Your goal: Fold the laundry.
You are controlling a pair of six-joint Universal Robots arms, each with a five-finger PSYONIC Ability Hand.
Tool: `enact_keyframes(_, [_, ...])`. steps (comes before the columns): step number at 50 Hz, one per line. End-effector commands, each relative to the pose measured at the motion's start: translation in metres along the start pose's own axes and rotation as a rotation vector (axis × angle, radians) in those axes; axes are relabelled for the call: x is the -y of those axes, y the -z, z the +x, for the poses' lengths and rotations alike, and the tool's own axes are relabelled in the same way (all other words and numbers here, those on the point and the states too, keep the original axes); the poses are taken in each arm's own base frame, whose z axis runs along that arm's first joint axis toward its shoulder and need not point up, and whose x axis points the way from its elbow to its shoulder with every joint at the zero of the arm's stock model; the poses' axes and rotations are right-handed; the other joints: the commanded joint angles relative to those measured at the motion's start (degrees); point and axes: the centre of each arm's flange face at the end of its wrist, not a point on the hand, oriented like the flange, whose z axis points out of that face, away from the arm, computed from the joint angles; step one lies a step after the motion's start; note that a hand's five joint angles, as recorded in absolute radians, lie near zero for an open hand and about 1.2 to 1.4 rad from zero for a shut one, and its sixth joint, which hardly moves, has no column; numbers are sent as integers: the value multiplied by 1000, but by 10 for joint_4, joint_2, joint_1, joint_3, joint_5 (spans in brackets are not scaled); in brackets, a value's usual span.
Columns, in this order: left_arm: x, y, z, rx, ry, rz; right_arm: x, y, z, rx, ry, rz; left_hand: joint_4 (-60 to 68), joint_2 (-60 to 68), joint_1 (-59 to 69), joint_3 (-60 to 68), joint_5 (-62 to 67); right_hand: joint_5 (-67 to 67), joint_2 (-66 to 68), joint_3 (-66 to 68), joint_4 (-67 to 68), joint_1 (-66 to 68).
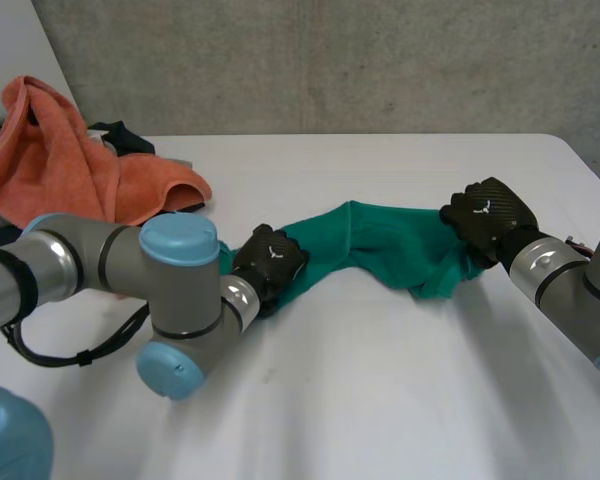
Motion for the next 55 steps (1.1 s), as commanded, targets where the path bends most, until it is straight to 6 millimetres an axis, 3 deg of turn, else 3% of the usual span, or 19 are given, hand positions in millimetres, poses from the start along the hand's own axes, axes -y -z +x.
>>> enact_keyframes(1, [-1,-19,-12,43,-2,40,0,0,-1,1,0,-3,372,370,359,374,378,141,129,120,116,163])
enact_keyframes(2, [-1,-23,-17,66,-8,51,-1,1,1,-3,1,-6,456,454,443,458,462,141,129,120,116,163])
enact_keyframes(7, [22,-12,-47,185,-2,78,2,3,13,-27,9,-11,457,455,444,458,463,141,129,120,116,163])
enact_keyframes(9, [34,0,-59,226,27,88,3,5,21,-41,20,-11,457,455,444,458,463,141,129,120,116,163])
enact_keyframes(10, [50,14,-73,265,72,115,4,7,32,-58,36,-19,457,455,444,458,463,141,129,120,116,163])
enact_keyframes(14, [78,50,-112,351,232,197,6,11,63,-111,136,-33,457,455,444,458,463,141,129,120,116,163])
enact_keyframes(18, [84,73,-146,376,385,239,4,12,82,-125,237,-49,457,455,444,458,463,141,129,120,116,163])
enact_keyframes(21, [76,78,-156,337,475,184,4,10,77,-88,293,-56,457,455,444,458,463,141,129,120,116,163])
enact_keyframes(24, [65,77,-162,321,526,117,3,8,67,-51,329,-67,457,455,444,458,463,141,129,120,116,163])
enact_keyframes(28, [35,59,-165,310,569,-9,4,5,50,-3,397,-66,457,455,444,458,463,141,129,120,116,163])
enact_keyframes(32, [12,29,-159,274,588,-76,3,-5,38,8,446,-52,457,455,444,458,463,141,129,120,116,163])
enact_keyframes(33, [11,23,-160,276,586,-67,6,-16,40,-31,470,-22,457,455,444,458,463,141,129,120,116,163])
enact_keyframes(35, [13,12,-165,289,574,-27,10,-30,46,-98,495,11,457,455,444,458,463,141,129,120,116,163])
enact_keyframes(39, [55,-1,-201,386,526,216,39,-61,90,-405,544,144,457,455,444,458,463,141,129,120,116,163])
enact_keyframes(40, [77,2,-219,438,509,338,55,-67,111,-540,549,216,457,455,444,458,463,141,129,120,116,163])
enact_keyframes(43, [122,19,-250,534,499,593,85,-67,145,-752,535,389,457,455,444,458,463,141,129,120,116,163])
enact_keyframes(46, [150,39,-265,581,521,764,109,-59,161,-845,494,579,457,455,444,458,463,141,129,120,116,163])
enact_keyframes(50, [150,48,-258,562,541,759,117,-51,163,-815,422,690,457,455,444,458,463,141,129,120,116,163])
enact_keyframes(55, [94,33,-223,489,587,539,70,-53,145,-616,352,614,457,455,444,458,463,141,129,120,116,163])
